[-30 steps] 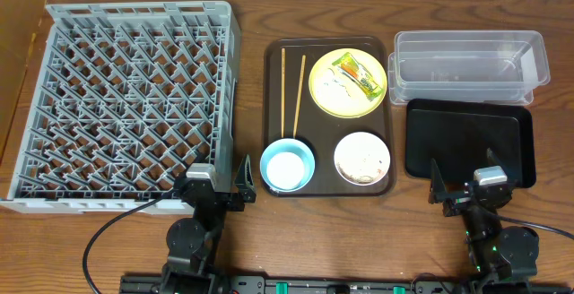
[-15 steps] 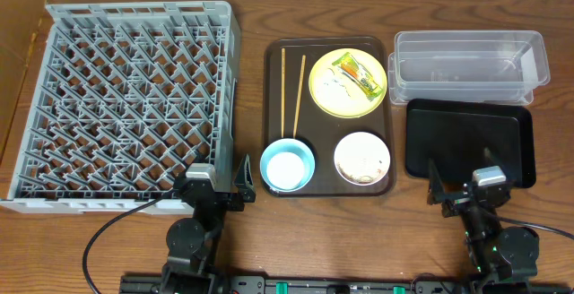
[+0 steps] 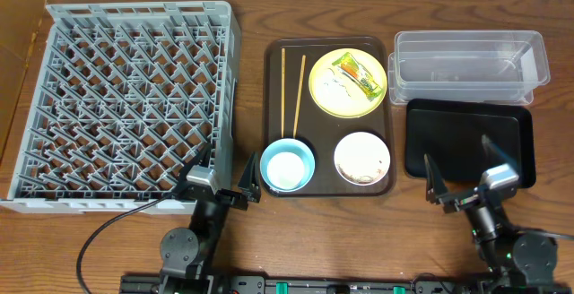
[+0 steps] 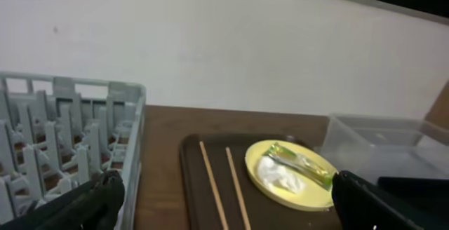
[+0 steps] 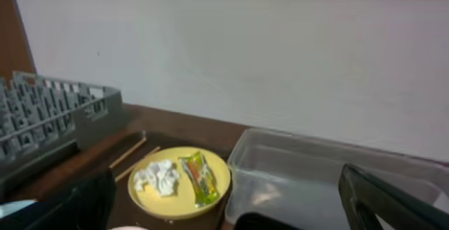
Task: Sort waste into correct bins and load items into the dishwasher
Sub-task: 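Reach right gripper to yellow plate and grasp the white tissue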
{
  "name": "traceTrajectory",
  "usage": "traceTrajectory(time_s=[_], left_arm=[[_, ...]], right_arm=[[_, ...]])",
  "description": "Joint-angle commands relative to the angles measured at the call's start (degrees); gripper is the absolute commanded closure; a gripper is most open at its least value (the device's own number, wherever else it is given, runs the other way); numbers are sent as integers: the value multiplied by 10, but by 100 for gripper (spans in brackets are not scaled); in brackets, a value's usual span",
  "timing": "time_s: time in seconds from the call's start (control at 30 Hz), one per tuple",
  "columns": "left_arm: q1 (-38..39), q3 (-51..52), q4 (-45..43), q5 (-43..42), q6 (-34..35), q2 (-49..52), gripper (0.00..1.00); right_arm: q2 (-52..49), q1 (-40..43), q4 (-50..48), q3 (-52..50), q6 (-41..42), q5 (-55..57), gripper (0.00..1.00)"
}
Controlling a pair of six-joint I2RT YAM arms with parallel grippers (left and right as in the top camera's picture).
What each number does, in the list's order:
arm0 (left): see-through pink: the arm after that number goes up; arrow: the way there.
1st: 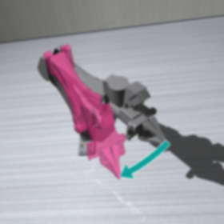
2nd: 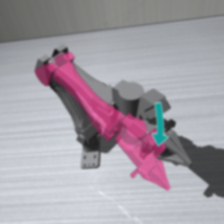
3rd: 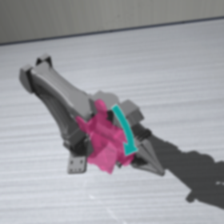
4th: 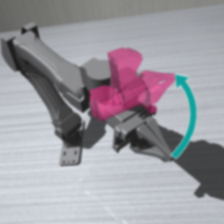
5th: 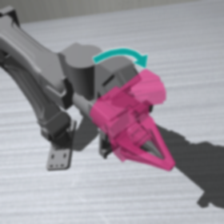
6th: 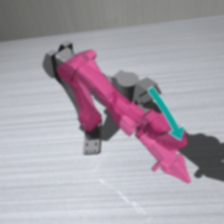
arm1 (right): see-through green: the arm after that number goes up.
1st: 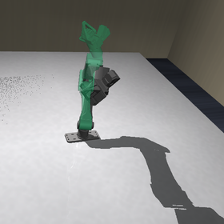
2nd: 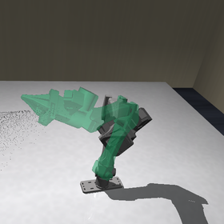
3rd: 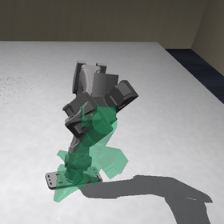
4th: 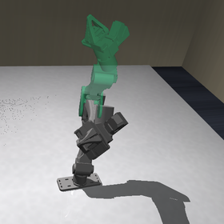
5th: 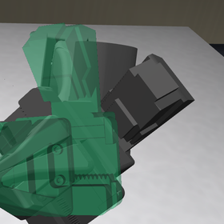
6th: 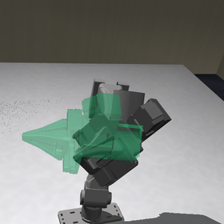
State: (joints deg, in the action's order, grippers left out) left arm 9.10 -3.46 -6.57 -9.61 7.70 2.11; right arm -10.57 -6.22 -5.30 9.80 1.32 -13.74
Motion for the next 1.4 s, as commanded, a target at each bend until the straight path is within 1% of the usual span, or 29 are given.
traceTrajectory(time_s=[0.0,0.13,0.17,0.3,0.33,0.4,0.47,0.53,0.6,0.67,0.73,0.8,0.87,0.97,1.03,1.1,1.13,1.23,1.27,1.3,1.37], left_arm=[[-1,-85,35,-15,1,25,5],[-1,-205,143,-15,1,106,5],[-1,-267,197,-15,1,157,5],[-1,-402,330,-17,1,275,5],[-1,-437,365,-21,1,308,5],[-1,-479,405,-40,1,345,5],[-1,-535,449,-85,1,395,5],[-1,-574,474,-117,1,431,4],[-1,-593,482,-125,1,452,4],[-1,-597,483,-125,1,461,5],[-1,-596,483,-125,1,463,4],[-1,-596,483,-125,1,463,5],[-1,-596,486,-125,1,463,5],[-1,-596,496,-124,1,463,5],[-1,-596,496,-125,1,465,5],[-1,-596,496,-124,1,466,5],[-1,-596,496,-124,1,467,5],[-1,-596,497,-124,1,469,5],[-1,-596,497,-124,1,469,4],[-1,-596,497,-124,1,469,5],[-1,-596,497,-124,1,469,5]], right_arm=[[-96,2,27,100,16,-8,1],[-250,2,128,244,16,-47,1],[-319,2,186,314,16,-65,1],[-475,2,360,489,16,-76,1],[-507,2,398,524,16,-78,1],[-547,1,431,564,16,-85,1],[-590,2,433,591,30,-128,1],[-614,2,437,596,69,-196,1],[-633,2,433,594,92,-252,1],[-651,-1,419,594,94,-291,1],[-664,-14,419,594,93,-290,1],[-677,-37,424,594,94,-263,1],[-688,-69,429,594,94,-213,1],[-715,-151,435,601,94,-28,1],[-737,-176,440,617,92,36,1],[-769,-188,438,642,91,59,1],[-785,-190,435,654,91,60,4],[-844,-188,394,683,82,60,23],[-864,-187,370,688,73,59,27],[-882,-186,347,689,65,59,28],[-913,-186,306,689,51,48,27]])
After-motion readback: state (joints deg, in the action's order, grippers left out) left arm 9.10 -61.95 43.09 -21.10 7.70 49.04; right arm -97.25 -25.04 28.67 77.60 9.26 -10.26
